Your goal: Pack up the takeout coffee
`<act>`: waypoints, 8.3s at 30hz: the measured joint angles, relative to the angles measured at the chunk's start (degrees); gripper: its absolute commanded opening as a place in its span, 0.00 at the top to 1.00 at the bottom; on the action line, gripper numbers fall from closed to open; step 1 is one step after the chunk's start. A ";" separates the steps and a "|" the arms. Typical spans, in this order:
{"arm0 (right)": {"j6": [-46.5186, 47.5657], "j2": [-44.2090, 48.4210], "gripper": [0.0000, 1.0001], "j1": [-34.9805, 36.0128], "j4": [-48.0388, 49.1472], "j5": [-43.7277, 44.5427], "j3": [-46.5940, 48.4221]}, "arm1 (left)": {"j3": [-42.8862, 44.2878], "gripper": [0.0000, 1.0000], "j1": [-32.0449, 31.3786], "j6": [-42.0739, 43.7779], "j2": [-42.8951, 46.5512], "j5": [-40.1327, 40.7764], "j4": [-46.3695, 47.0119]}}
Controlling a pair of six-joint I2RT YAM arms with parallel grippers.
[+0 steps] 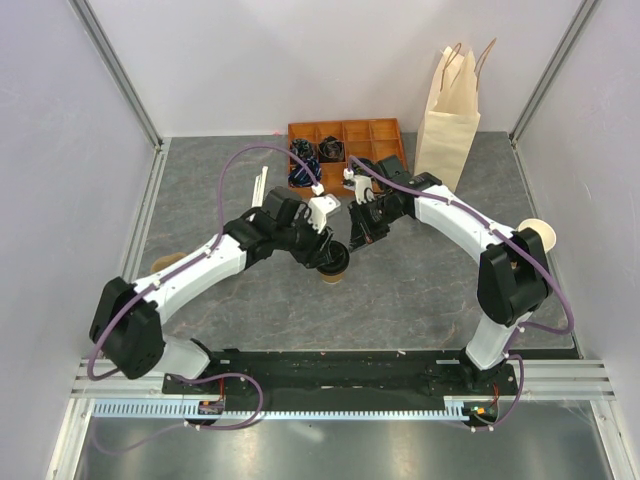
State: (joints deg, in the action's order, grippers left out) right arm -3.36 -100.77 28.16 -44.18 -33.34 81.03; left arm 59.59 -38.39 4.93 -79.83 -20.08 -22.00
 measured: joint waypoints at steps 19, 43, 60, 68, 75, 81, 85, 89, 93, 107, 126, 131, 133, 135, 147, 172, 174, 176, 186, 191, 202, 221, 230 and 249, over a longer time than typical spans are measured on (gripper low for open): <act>-0.52 0.00 0.85 0.00 -0.02 0.59 0.04 | 1.03 0.51 -2.95 4.26 -4.66 2.29 4.28; -2.49 2.71 0.87 0.00 0.15 3.37 3.69 | -3.74 0.52 -3.76 10.56 -4.55 4.13 11.43; -4.17 -0.72 0.82 0.76 6.49 2.27 -4.98 | -4.20 0.53 -3.74 10.84 -4.90 4.90 12.92; -3.52 -0.52 0.77 -0.81 3.23 4.79 0.04 | -4.57 0.53 -3.80 11.10 -4.92 4.87 13.84; -4.13 0.76 0.77 -0.74 3.23 4.81 3.78 | -4.61 0.54 -3.80 11.13 -4.92 4.87 13.92; -4.17 0.15 0.78 -0.09 5.51 5.46 0.15 | -4.66 0.54 -3.80 11.15 -4.92 4.85 14.03; -4.98 -1.79 0.81 2.49 8.11 4.85 -4.20 | -4.79 0.54 -3.78 11.23 -4.94 4.98 14.01; -4.83 -1.70 0.81 1.88 8.17 4.72 -4.17 | -4.94 0.54 -3.69 11.30 -4.94 4.96 14.49; -4.39 -1.73 0.77 -0.07 7.50 5.22 -3.54 | -5.27 0.54 -3.87 11.37 -4.98 4.46 16.09; 2.64 -1.68 0.35 -1.40 -5.42 9.01 6.80 | -7.39 0.54 -3.96 11.50 -4.17 4.42 18.36; 11.26 -0.57 0.29 -2.21 -16.28 13.31 9.92 | -10.19 0.50 -3.80 11.54 -3.08 3.43 22.56; 11.30 0.44 0.28 -2.21 -16.24 13.20 8.61 | -7.91 0.44 -3.80 11.50 -2.64 3.23 17.14; 11.30 0.44 0.27 -2.25 -16.22 13.03 8.59 | -7.06 0.43 -3.80 11.47 -2.27 3.04 14.69; 11.32 0.44 0.27 -2.51 -16.20 12.50 8.59 | -5.77 0.42 -3.78 11.43 -1.75 2.91 11.54; 12.50 0.44 0.25 -8.20 -16.26 7.85 10.19 | -2.75 0.37 -0.42 8.37 5.35 -0.48 3.28; 3.93 13.94 0.25 9.92 26.73 14.05 -25.55 | -14.05 0.33 24.09 -14.91 16.65 -15.19 3.54; 3.10 12.55 0.26 10.14 28.70 14.91 -25.57 | -14.10 0.33 24.85 -15.43 16.68 -15.61 4.02; 2.40 11.10 0.26 10.78 30.84 15.74 -25.57 | -14.49 0.33 25.59 -16.02 16.87 -16.06 4.76; -0.96 1.99 0.27 12.61 37.00 18.32 -21.97 | -16.52 0.34 29.51 -17.31 17.94 -16.33 5.90; -2.05 -3.63 0.27 12.57 39.76 19.91 -16.04 | -16.76 0.34 31.87 -17.35 18.58 -16.48 5.90; -2.49 -17.86 0.27 12.57 43.32 21.73 -0.83 | -16.70 0.33 38.73 -17.29 19.08 -16.72 4.63; -1.09 -19.96 0.21 12.57 38.36 17.31 5.66 | -6.62 0.29 47.41 -6.80 17.73 -19.08 -13.31; -3.74 -7.76 0.35 12.74 27.26 11.10 6.47 | -0.85 0.33 49.96 7.96 16.09 -17.44 -27.19; -18.58 -15.41 0.42 19.06 25.49 5.97 11.50 | -1.42 0.37 49.29 52.94 7.17 -15.74 -34.93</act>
State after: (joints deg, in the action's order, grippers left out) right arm -21.93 -116.18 47.22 -18.70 -27.38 92.53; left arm 58.17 10.90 57.87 -72.66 -35.81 -56.93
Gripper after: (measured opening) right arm 0.581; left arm 0.636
